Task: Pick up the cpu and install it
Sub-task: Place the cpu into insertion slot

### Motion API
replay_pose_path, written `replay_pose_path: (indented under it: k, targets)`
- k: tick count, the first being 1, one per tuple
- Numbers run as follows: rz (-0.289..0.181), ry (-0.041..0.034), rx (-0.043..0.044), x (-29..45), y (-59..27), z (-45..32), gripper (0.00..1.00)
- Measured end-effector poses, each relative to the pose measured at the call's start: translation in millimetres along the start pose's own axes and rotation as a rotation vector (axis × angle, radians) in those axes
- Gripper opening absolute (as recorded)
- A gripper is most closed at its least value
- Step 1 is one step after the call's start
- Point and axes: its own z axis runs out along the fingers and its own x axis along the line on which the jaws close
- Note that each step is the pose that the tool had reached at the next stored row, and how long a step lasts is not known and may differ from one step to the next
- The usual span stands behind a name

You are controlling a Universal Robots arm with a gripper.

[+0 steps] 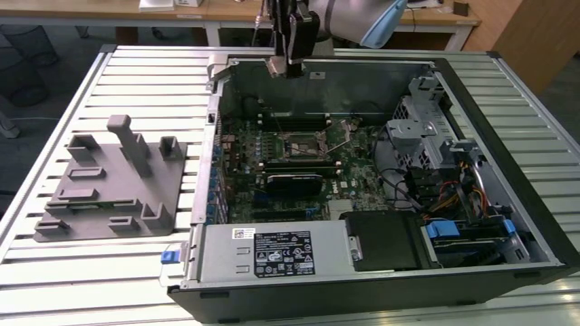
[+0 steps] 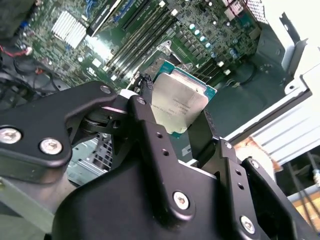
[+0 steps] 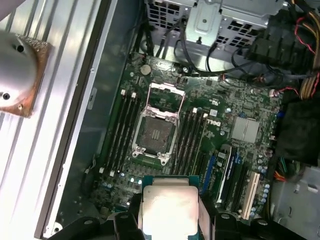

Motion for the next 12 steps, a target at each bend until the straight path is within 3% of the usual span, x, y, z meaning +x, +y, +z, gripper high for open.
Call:
replay_pose_path:
  k: [12]
  targets:
    - [0.167, -0.0080, -0.0021, 1.0, 0.5, 2.4, 0.53]
